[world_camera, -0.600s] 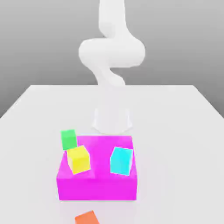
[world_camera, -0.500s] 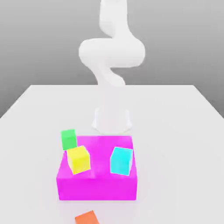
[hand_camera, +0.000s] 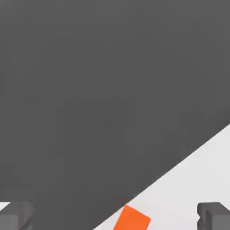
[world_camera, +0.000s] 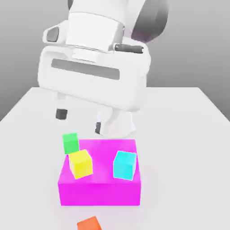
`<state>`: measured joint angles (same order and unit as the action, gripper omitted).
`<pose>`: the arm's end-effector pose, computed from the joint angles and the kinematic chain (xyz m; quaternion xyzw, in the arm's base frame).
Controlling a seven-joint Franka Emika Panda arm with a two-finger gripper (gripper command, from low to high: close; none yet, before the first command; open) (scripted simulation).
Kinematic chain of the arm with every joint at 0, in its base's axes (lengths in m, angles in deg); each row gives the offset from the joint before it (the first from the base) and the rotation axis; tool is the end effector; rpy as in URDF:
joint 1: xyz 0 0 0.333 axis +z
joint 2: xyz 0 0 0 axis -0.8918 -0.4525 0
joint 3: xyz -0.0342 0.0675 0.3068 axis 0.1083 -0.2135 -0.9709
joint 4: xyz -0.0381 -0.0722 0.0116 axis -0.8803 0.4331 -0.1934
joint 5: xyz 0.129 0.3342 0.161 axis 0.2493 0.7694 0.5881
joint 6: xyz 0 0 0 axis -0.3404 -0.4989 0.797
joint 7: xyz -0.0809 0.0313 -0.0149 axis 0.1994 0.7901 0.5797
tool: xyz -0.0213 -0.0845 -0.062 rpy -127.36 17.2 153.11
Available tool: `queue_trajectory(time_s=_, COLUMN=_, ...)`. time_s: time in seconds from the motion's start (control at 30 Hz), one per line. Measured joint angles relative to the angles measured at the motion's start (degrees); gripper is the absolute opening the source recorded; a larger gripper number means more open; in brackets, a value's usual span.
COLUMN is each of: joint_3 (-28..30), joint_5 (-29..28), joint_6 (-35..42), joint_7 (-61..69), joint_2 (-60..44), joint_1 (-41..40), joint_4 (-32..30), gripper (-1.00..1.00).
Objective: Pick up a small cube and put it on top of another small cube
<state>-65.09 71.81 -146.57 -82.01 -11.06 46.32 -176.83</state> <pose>0.5262 -0.0494 0.3917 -0.7199 0.6772 -0.1510 0.0176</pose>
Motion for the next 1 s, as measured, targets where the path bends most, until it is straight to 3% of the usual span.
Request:
queue_trajectory(time_s=0.2, joint_3=0.94, joint_5=0.35, joint_6=-4.03, joint_7=-10.06, joint_2=-11.7, joint_1=-0.4, joint_4=-0.26, gripper=0.0)
queue_trajectory(time_s=0.4, joint_3=1.09, joint_5=5.44, joint_6=-8.91, joint_7=-16.22, joint_2=-22.47, joint_1=-0.75, joint_4=-0.56, gripper=0.0)
queue_trajectory(time_s=0.53, joint_3=3.24, joint_5=4.01, joint_6=-15.05, joint_7=-18.38, joint_2=-30.81, joint_1=0.9, joint_4=1.02, gripper=0.0)
queue_trajectory(time_s=0.57, joint_3=3.62, joint_5=3.67, joint_6=-15.95, joint_7=-18.67, joint_2=-31.99, joint_1=1.2, joint_4=1.27, gripper=-1.0)
queue_trajectory(time_s=0.8, joint_3=3.51, joint_5=3.75, joint_6=-15.89, joint_7=-18.64, joint_2=-31.79, joint_1=1.11, joint_4=1.22, gripper=-1.0)
queue_trajectory(time_s=1.0, joint_3=1.5, joint_5=6.69, joint_6=-7.84, joint_7=-19.94, joint_2=-20.68, joint_1=0.39, joint_4=-2.09, gripper=-1.0)
